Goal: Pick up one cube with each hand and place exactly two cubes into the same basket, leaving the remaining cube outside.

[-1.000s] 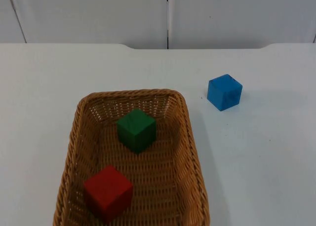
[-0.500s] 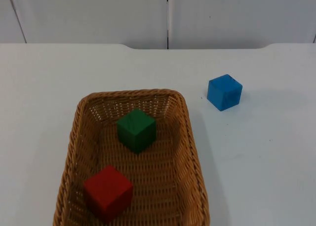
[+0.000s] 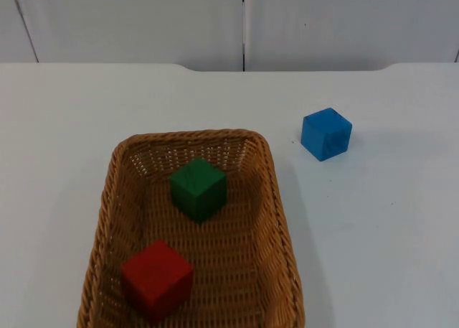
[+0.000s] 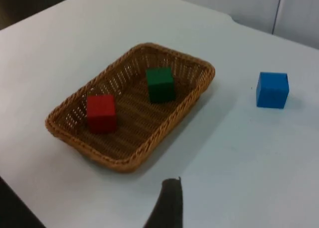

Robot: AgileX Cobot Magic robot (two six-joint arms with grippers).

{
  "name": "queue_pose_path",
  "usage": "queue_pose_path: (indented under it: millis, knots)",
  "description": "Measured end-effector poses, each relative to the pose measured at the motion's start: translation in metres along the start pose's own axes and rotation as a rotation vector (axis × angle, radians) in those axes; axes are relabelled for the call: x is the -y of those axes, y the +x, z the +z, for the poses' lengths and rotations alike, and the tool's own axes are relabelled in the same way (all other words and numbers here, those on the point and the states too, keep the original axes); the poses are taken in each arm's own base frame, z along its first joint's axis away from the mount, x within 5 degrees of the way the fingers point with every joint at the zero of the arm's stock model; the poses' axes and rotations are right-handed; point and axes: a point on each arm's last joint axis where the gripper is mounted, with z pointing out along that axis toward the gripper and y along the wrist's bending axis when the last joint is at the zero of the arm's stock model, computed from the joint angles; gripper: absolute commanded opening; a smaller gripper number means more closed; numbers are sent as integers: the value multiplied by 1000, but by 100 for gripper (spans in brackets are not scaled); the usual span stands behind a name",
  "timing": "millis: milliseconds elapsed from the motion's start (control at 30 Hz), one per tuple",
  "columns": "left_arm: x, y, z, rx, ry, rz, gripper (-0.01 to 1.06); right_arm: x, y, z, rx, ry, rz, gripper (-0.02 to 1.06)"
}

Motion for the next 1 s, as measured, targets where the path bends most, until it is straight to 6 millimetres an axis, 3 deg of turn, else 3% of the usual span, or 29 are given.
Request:
queue_pose_path:
  millis: [367,667,1000]
  knots:
    - [0,1,2,-4,4,33,89,6,19,-17,-16,53,-19,73]
    - [1,1,2,-4,7,41,89,6,30,-2,-73,53,-30,73]
    - [1,1,2,-4,9,41,89,6,30,-1,-63,52,-47,73]
